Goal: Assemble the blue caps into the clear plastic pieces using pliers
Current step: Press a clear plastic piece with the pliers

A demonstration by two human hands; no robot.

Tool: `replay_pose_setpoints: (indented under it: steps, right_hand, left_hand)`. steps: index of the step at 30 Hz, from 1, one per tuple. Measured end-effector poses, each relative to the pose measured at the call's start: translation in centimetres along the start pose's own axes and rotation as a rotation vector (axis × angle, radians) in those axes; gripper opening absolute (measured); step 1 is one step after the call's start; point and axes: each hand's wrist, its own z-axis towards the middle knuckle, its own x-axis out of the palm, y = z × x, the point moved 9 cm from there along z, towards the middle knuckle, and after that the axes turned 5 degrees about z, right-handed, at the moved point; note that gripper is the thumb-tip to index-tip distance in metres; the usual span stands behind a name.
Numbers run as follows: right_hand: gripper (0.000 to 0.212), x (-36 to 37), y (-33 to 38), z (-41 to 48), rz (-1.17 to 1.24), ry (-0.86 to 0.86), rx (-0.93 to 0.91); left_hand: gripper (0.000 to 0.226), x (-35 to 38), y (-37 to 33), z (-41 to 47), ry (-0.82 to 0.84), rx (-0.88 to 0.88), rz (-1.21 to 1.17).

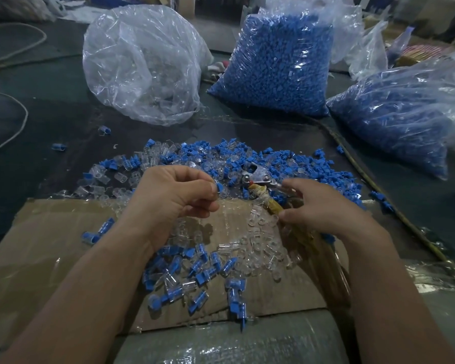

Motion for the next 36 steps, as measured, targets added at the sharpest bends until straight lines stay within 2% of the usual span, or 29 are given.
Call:
replay_pose_setpoints:
  steps: [6, 11, 15, 18, 21, 24, 29, 32, 36]
  right_hand:
    - [0.081, 1.2, 0.5, 0.5, -0.143, 0.010, 0.027]
    - [0.068, 0.9, 0.7, 0.9, -0.141, -0.108, 0.030]
    - [0.069, -0.6, 1.1, 0.4, 0.032, -0.231, -0.036]
    - [0.069, -2.1, 1.4, -0.4, 0.149, -0.340, -0.101]
    - [0.060, -3.4, 2.4, -1.3, 0.230, -0.442, -0.211]
    - [0.052, -4.1, 3.2, -2.1, 0.278, -0.496, -0.306]
    - [0.047, -3.6, 4.2, -2.3, 0.263, -0.557, -0.357]
    - [0.038, -4.4, 4.6, -3.2, 0.347, -0.675, -0.421]
    - [0.025, -4.7, 5.4, -4.1, 0.243, -0.731, -0.492]
  left_hand:
    - [0.023, 0.1, 0.1, 0.1, 0.017, 0.010, 0.005]
    - [0.020, 0.1, 0.2, 0.2, 0.019, 0.013, 0.010]
    - [0.009, 0.2, 0.2, 0.2, 0.033, 0.015, -0.005]
    - [0.019, 0.0, 0.3, 0.3, 0.023, 0.019, -0.001]
    - [0.020, -0.3, 0.4, 0.5, -0.008, 0.017, -0.022]
    - [0.009, -0.5, 0.6, 0.7, -0.046, 0.018, -0.067]
    - [0.005, -0.7, 0.8, 0.8, -0.072, 0.021, -0.112]
    - [0.005, -0.7, 0.5, 0.7, -0.064, 0.045, -0.132]
    - [0.006, -0.5, 0.2, 0.5, -0.064, 0.098, -0.135]
